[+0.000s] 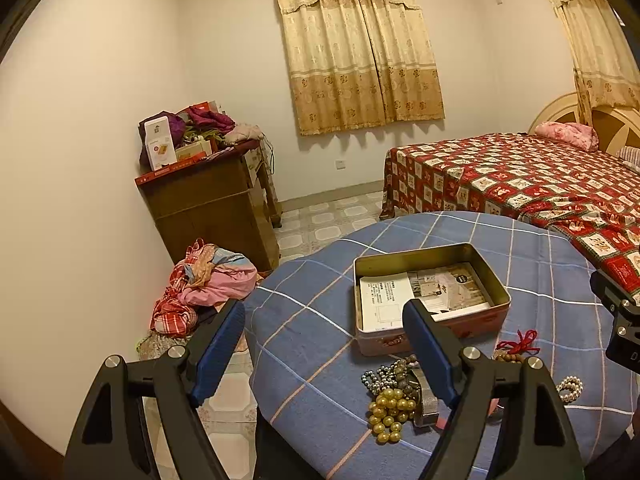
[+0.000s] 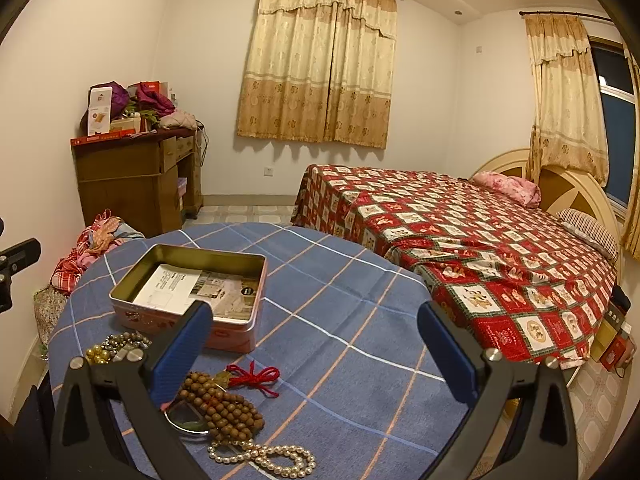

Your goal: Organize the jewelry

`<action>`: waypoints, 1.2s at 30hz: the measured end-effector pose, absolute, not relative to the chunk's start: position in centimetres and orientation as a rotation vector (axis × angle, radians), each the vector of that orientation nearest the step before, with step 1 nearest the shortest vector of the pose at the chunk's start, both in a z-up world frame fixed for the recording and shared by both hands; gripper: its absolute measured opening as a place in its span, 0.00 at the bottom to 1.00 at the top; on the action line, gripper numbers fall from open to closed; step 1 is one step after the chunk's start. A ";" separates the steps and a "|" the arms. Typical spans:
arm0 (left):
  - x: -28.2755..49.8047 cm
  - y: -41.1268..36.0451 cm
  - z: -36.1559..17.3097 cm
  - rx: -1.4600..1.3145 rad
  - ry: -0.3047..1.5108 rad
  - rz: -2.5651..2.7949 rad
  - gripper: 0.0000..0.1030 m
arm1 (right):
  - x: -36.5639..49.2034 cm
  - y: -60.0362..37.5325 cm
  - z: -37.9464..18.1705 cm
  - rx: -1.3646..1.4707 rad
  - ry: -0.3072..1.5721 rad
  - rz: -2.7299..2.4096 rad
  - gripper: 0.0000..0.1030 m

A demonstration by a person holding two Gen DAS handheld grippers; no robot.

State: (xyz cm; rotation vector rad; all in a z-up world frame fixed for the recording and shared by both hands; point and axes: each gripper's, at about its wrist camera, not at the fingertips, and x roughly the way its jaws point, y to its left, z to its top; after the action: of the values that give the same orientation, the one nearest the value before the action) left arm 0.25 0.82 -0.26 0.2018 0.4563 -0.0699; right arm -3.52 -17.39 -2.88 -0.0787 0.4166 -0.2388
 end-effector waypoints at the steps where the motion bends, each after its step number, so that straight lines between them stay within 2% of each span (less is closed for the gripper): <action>1: 0.3 0.8 -0.3 0.201 0.458 -0.070 0.79 | -3.5 -17.5 -2.8 -0.079 0.417 -0.239 1.00; 36: 0.7 0.8 -0.8 0.210 0.475 -0.063 0.79 | -3.5 -17.7 -2.9 -0.076 0.428 -0.235 1.00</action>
State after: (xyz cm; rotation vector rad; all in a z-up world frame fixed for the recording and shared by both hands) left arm 0.70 0.78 -0.77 0.2097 0.4748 -0.0626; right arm -3.48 -17.74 -2.91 -0.0763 0.4280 -0.2350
